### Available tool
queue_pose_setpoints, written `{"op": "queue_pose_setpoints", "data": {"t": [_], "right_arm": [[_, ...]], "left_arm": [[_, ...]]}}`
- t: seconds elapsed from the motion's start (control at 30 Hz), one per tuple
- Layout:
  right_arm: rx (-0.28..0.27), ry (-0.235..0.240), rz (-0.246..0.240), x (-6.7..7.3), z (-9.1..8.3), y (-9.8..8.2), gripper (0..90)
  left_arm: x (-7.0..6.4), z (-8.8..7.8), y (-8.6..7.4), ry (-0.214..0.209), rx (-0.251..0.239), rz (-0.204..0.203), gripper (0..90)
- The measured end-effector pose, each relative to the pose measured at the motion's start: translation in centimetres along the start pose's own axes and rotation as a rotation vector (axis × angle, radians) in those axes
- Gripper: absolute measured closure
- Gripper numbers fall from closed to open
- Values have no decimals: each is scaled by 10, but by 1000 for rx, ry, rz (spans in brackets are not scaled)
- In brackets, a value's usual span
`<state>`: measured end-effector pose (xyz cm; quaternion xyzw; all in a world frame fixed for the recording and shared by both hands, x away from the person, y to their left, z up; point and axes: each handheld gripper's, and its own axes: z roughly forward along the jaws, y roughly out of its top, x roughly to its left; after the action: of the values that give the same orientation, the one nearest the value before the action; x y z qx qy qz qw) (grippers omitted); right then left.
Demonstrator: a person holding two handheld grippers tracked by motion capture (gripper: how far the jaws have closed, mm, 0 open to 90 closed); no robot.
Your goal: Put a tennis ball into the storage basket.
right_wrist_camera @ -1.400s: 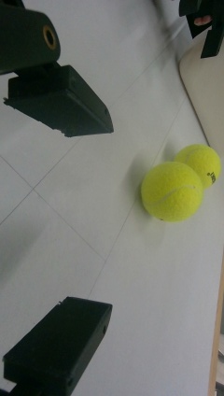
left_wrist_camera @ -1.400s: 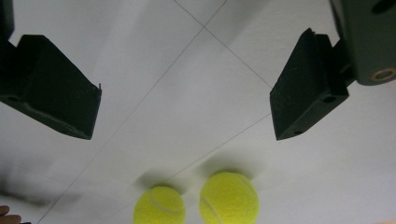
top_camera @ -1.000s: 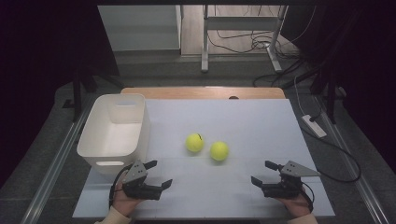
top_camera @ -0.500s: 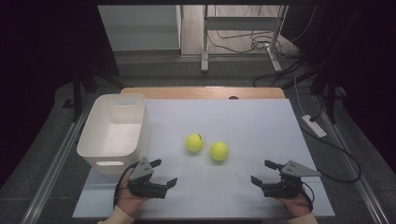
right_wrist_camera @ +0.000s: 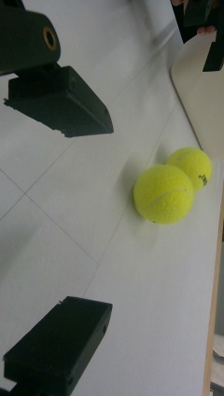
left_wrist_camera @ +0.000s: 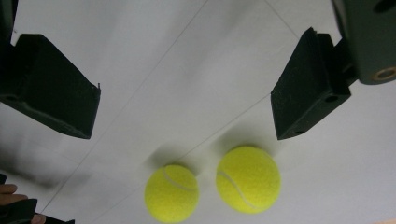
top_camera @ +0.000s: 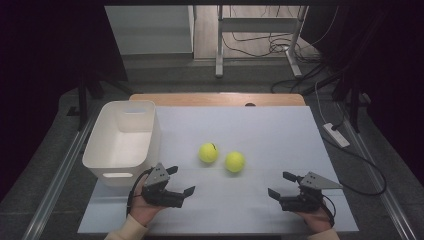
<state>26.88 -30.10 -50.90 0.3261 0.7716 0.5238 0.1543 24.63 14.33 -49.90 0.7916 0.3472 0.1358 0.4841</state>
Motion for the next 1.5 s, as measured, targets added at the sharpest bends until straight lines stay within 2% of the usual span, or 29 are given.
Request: {"op": "queue_pose_setpoints", "data": {"t": [0.17, 0.37, 0.5, 0.83, 1.13, 1.5], "right_arm": [[0, -2, 0, 0, 0, 0, 122], [0, -6, -3, 1, 0, 1, 122], [0, -7, -4, 1, 0, 1, 122], [-3, -8, -3, 1, 0, 1, 122], [-7, -8, -6, 0, -1, 1, 122], [-8, -4, -9, 1, 0, 1, 122]], "left_arm": [[-1, 2, 6, -1, 0, 5, 89], [-1, 5, 12, -2, 4, -9, 88], [-2, 6, 16, 2, 15, 3, 88], [0, 7, 27, 21, 23, -5, 87], [-3, 9, 42, 15, 26, 9, 85], [-1, 19, 53, 29, 48, 12, 80]]}}
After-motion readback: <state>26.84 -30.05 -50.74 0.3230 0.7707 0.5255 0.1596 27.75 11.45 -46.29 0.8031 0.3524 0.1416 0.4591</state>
